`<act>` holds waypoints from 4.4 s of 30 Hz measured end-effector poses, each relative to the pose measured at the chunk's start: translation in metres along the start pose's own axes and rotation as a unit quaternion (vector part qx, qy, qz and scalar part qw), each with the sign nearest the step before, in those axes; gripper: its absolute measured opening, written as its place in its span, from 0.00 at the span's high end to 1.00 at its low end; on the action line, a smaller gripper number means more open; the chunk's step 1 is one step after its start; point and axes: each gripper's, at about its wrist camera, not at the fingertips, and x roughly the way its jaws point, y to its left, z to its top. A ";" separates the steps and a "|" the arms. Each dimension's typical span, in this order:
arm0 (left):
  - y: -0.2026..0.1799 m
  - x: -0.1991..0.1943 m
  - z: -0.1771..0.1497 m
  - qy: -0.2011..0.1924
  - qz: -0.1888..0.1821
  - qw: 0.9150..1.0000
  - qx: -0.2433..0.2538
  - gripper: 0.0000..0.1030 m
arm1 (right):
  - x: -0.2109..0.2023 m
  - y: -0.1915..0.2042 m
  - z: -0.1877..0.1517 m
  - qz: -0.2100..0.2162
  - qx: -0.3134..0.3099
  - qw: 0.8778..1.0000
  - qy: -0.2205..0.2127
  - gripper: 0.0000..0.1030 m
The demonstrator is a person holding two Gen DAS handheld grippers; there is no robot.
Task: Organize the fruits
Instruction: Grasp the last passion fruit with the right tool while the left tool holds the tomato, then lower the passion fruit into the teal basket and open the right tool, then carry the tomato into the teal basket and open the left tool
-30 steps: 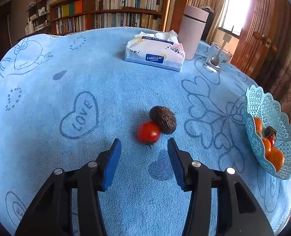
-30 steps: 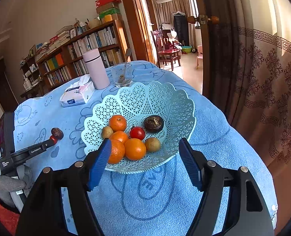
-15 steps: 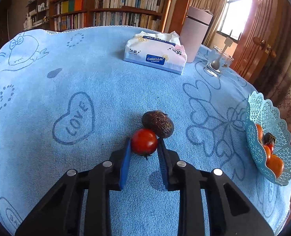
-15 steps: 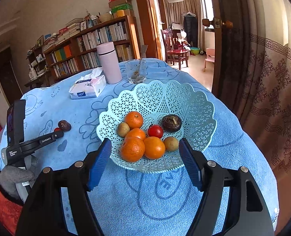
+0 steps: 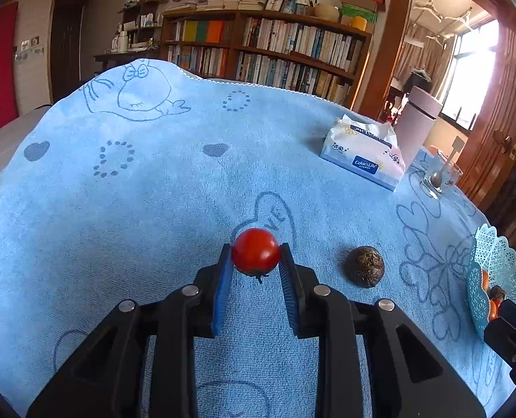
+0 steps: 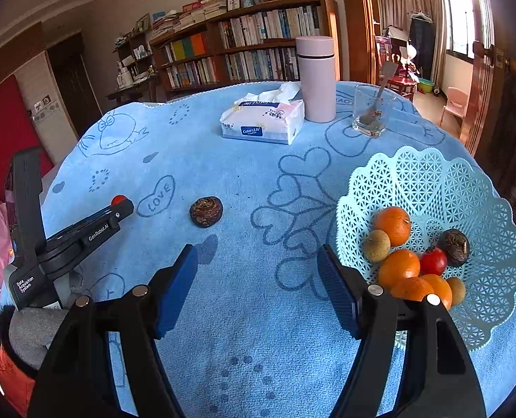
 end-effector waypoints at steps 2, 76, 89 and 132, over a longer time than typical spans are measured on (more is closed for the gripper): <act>0.004 0.000 0.000 -0.001 0.005 1.000 -0.009 0.74 | 0.017 0.012 0.007 0.020 -0.011 1.000 0.016 0.30; -0.009 -0.002 -0.011 0.000 -0.013 1.000 -0.001 0.74 | 0.023 -0.008 0.026 -0.029 0.026 0.999 0.010 0.60; -0.027 -0.011 -0.019 -0.001 -0.027 0.999 0.026 0.74 | -0.038 -0.105 0.009 -0.099 0.132 0.986 -0.027 0.60; -0.253 -0.060 -0.045 0.055 -0.256 0.942 0.210 0.73 | -0.126 -0.191 -0.072 -0.152 0.201 0.961 -0.113 0.40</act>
